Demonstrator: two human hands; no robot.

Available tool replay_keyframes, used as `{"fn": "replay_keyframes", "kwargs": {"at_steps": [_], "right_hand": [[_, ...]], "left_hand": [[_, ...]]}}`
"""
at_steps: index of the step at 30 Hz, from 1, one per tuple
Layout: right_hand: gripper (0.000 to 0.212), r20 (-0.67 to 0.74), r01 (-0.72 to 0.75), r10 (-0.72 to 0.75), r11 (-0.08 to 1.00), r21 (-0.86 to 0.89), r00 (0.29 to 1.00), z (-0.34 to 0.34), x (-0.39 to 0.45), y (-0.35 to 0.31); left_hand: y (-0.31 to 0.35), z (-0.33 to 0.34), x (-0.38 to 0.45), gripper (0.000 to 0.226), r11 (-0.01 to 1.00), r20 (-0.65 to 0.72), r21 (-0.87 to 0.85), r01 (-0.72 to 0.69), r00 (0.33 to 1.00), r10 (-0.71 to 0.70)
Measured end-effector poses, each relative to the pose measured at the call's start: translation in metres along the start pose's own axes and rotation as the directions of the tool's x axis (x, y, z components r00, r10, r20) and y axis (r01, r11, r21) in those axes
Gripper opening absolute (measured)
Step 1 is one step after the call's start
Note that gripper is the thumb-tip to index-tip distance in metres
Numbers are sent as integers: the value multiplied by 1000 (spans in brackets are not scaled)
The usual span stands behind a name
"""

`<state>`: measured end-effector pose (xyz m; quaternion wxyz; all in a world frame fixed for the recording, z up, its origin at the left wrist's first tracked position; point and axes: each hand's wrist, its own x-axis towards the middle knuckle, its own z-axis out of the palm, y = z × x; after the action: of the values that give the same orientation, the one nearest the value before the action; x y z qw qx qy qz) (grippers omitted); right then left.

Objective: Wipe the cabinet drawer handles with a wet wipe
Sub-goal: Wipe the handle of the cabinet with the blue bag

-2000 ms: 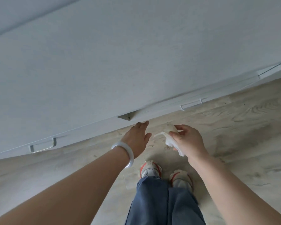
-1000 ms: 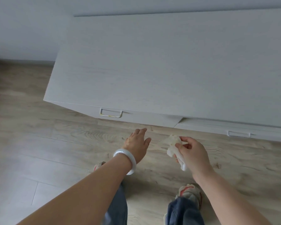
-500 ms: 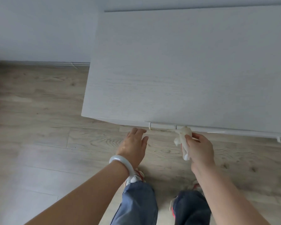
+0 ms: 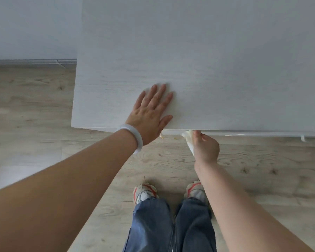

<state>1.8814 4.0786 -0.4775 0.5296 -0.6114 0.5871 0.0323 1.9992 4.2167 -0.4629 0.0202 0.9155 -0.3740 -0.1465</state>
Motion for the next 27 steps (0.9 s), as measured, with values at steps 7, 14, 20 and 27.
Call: {"fn": "replay_keyframes", "kwargs": {"at_steps": [7, 14, 20, 27], "right_hand": [[39, -22, -8, 11, 990, 140, 1000, 11, 3, 18], [18, -53, -119, 144, 936, 330, 988, 19, -6, 16], [5, 49, -143, 135, 890, 433, 990, 8, 3, 16], [3, 26, -330, 406, 701, 633, 914, 41, -16, 13]], "left_hand": [[11, 12, 12, 69, 991, -49, 115, -67, 996, 73], [3, 7, 15, 69, 980, -9, 132, -150, 988, 152], [-9, 4, 21, 70, 949, -5, 177, -263, 963, 268], [-24, -1, 25, 73, 927, 6, 189, -324, 944, 329]]}}
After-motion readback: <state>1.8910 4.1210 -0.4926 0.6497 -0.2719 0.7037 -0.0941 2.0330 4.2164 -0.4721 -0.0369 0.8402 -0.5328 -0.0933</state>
